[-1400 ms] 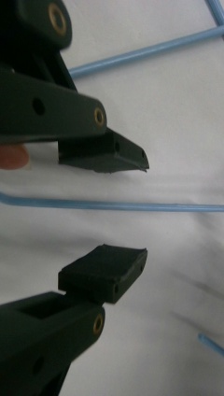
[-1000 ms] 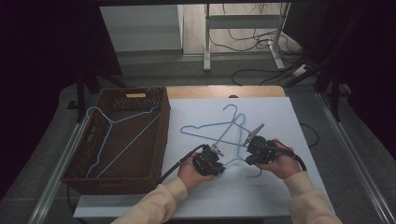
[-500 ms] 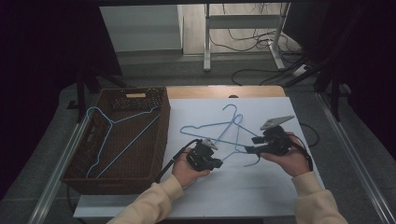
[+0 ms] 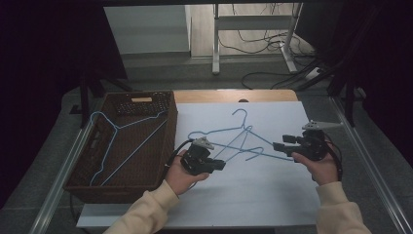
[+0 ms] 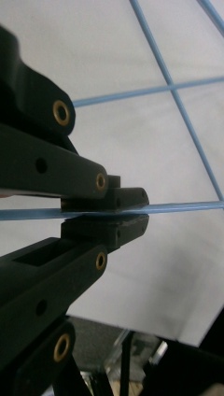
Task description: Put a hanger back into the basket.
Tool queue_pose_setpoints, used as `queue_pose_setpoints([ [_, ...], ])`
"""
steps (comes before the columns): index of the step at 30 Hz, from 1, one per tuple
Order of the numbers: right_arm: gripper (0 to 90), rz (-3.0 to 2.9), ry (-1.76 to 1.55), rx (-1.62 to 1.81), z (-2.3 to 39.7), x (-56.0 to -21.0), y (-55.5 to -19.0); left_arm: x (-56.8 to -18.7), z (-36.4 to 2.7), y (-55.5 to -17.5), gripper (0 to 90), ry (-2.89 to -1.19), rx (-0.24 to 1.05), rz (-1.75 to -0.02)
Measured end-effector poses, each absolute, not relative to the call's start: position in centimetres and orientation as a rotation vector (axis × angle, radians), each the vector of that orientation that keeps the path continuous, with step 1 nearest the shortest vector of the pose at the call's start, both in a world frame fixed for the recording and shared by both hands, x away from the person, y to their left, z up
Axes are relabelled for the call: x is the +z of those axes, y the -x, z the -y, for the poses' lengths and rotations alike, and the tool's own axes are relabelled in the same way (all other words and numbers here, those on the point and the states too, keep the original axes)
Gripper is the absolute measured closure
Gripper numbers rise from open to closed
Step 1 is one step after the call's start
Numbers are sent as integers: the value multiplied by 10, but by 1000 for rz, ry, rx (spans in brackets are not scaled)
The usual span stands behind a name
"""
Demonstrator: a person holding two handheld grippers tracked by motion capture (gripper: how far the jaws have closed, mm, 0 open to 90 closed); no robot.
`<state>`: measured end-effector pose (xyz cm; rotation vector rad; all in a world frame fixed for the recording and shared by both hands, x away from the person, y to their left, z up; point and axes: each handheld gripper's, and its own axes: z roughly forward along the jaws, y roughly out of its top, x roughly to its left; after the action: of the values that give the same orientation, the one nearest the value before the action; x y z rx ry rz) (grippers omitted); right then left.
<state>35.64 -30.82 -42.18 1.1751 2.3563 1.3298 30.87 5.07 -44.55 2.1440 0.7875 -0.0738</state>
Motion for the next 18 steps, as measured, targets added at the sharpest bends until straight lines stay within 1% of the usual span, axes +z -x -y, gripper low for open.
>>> queue_pose_setpoints([
  [5, 397, -2368, -1175, 1303, 308, -425, -357, -432, -58, -305, 867, -2108, -104, -771],
  [8, 398, -2369, -1169, 1307, 308, -426, -356, -423, -63, -303, 868, -2091, -101, -762],
  [18, 406, -2364, -1173, 1302, 309, -428, -355, -396, -100, -302, 868, -1988, -126, -786],
])
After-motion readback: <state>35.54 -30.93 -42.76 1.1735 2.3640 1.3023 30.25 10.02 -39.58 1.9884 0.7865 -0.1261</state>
